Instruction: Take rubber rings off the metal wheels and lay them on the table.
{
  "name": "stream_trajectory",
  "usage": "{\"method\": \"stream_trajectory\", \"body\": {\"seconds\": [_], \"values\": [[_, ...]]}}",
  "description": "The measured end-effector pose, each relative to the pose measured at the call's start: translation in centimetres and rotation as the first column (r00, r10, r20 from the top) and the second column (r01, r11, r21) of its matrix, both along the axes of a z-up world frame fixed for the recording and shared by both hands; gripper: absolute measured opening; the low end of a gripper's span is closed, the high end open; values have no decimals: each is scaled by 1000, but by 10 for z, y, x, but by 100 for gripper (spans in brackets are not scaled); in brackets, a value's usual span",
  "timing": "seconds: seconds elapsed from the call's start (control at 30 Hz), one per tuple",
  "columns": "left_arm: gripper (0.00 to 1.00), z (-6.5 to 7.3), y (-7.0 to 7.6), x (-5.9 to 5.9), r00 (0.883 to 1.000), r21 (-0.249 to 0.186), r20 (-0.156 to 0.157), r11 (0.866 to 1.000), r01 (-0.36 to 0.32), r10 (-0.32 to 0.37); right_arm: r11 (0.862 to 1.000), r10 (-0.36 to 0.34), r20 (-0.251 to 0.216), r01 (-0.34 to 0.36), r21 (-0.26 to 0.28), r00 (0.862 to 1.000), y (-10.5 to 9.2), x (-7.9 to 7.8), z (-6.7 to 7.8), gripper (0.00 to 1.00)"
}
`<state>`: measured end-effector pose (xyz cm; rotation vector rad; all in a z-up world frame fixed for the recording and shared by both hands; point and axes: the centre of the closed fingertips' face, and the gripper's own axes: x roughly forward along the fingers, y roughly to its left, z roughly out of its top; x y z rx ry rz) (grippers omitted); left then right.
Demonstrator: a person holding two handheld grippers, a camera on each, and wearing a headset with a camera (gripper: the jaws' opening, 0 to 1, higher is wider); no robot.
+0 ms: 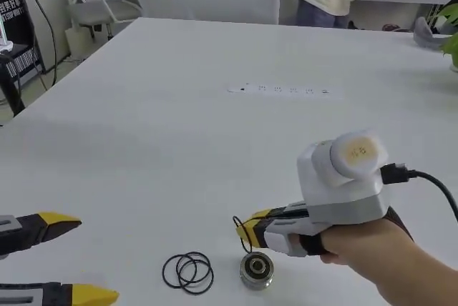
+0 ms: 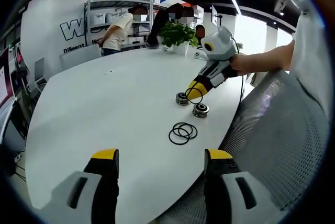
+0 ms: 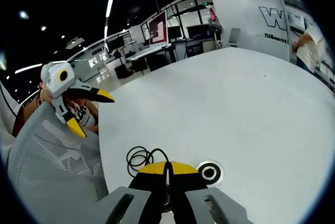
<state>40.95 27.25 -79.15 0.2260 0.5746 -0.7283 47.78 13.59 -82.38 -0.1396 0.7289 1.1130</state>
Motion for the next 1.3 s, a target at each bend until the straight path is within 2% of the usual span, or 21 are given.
{"method": "stream_trajectory", "body": {"seconds": [0.27,0.6,1.0,1.3], "values": [[64,0,-2,0,1000,-6,-2,1000,4,-4,1000,9,-29,-10,-23,1000,3,-5,-12,0],[64,0,-2,0,1000,-8,-4,1000,0,0,998,26,-22,-27,-54,999,4,-8,-21,0],[64,-1,-1,-1,1000,-6,-6,1000,2,-2,996,47,-28,-49,-76,999,7,-14,-28,0],[64,-2,-2,-1,1000,-2,-9,1000,5,-5,996,44,-22,-45,-73,999,8,-12,-27,0]]}}
